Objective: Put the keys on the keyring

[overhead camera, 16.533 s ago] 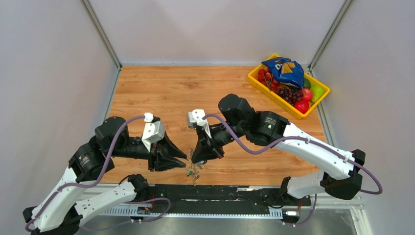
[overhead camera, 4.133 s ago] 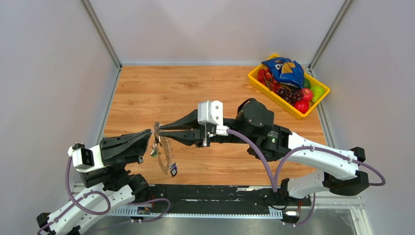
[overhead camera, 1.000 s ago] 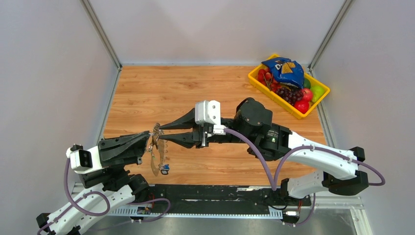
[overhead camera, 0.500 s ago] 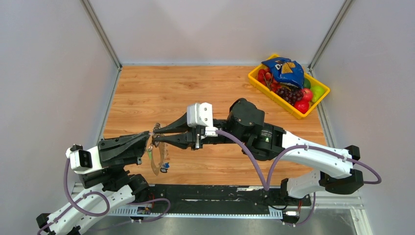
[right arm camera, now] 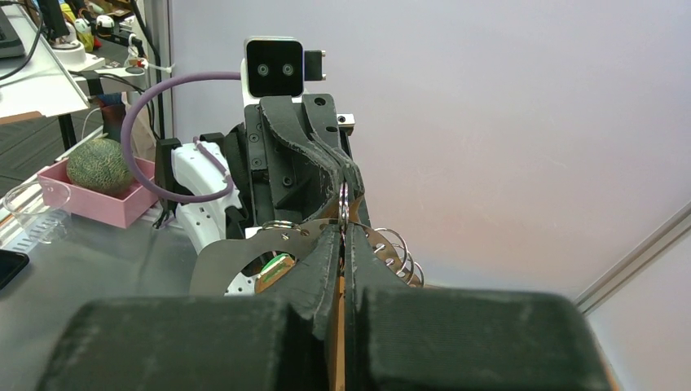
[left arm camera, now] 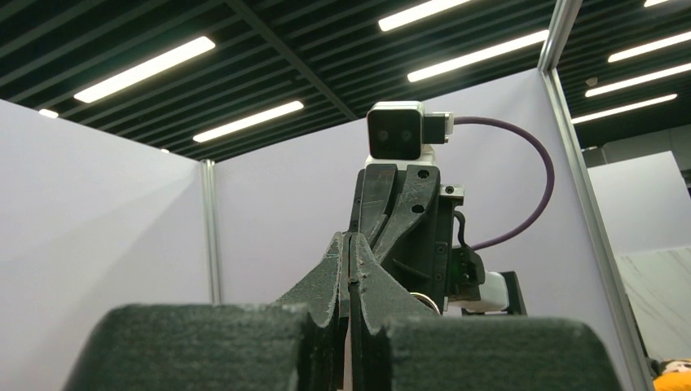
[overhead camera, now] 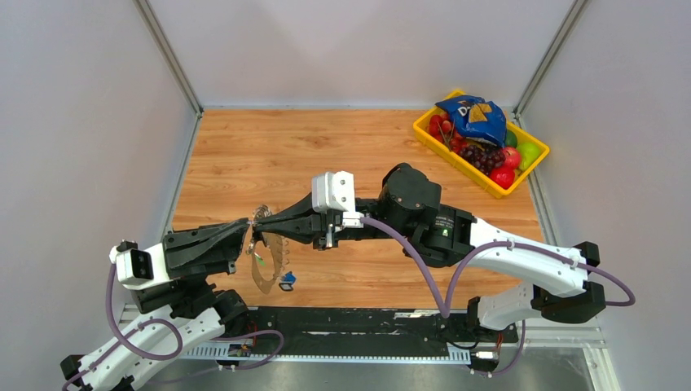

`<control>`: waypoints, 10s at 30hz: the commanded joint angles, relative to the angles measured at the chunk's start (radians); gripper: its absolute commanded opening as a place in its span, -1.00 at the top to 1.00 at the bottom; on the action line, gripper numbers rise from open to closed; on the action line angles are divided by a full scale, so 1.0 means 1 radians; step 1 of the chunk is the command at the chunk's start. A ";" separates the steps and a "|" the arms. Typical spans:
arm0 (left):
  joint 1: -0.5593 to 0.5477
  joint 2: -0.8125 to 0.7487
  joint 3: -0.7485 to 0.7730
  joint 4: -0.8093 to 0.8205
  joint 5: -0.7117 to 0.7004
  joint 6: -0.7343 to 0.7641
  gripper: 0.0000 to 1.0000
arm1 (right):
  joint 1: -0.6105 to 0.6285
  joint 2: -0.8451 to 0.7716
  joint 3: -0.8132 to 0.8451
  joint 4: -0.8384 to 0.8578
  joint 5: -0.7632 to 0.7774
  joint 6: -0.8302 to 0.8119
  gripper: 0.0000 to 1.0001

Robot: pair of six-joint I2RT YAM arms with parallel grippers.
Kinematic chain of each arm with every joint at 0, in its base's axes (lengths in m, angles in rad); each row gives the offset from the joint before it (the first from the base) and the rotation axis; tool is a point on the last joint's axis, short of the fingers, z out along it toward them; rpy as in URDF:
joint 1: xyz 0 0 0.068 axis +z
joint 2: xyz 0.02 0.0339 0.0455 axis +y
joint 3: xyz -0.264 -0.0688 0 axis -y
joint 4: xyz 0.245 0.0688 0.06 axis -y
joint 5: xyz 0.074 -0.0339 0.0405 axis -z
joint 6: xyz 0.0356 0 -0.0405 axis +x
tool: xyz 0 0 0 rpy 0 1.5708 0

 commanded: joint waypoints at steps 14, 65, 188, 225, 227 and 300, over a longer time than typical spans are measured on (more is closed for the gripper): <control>-0.002 -0.097 0.157 -0.498 0.069 0.054 0.57 | 0.002 -0.053 0.032 -0.166 0.044 0.016 1.00; -0.002 0.189 0.457 -1.579 0.367 0.195 -0.05 | -0.092 0.033 0.122 -0.788 -0.133 0.036 1.00; -0.002 0.086 0.454 -1.045 0.237 0.117 0.99 | -0.091 -0.215 -0.101 -0.275 -0.010 0.172 0.47; -0.003 0.070 0.439 -1.029 0.218 0.141 0.99 | -0.091 -0.157 -0.049 -0.228 -0.082 0.231 0.82; -0.002 0.068 0.439 -1.029 0.216 0.143 0.99 | -0.090 -0.161 -0.052 -0.227 -0.079 0.231 0.81; -0.001 0.046 0.399 -0.842 0.243 0.065 0.99 | -0.081 -0.188 -0.031 -0.364 -0.064 0.115 0.48</control>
